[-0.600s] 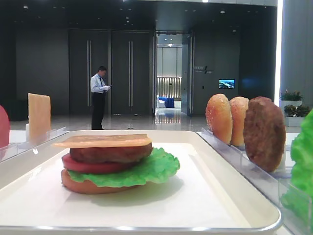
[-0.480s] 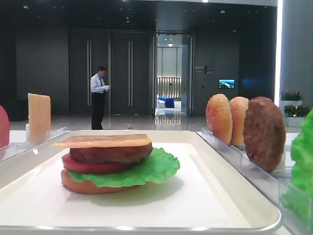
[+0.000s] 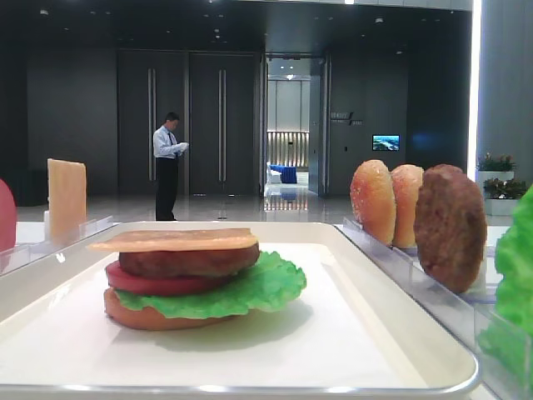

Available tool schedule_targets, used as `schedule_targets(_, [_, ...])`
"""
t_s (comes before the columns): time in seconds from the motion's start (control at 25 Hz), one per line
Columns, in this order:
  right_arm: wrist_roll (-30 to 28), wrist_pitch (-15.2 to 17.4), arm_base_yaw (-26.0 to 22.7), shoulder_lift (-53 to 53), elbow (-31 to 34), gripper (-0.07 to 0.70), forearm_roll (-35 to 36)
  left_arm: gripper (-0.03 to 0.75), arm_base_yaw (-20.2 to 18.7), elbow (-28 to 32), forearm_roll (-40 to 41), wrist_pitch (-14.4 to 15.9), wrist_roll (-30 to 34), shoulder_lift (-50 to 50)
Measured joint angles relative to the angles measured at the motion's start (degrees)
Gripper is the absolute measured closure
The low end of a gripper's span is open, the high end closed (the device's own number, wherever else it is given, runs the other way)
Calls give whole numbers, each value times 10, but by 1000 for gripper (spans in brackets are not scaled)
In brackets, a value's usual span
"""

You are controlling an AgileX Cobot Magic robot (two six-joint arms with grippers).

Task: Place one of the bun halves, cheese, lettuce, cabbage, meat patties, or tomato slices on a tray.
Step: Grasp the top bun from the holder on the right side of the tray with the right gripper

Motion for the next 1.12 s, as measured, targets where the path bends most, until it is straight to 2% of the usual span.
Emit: schedule_targets(1.12, [1, 0, 0, 0, 0, 218, 13, 354, 0, 0, 0, 0, 0, 0])
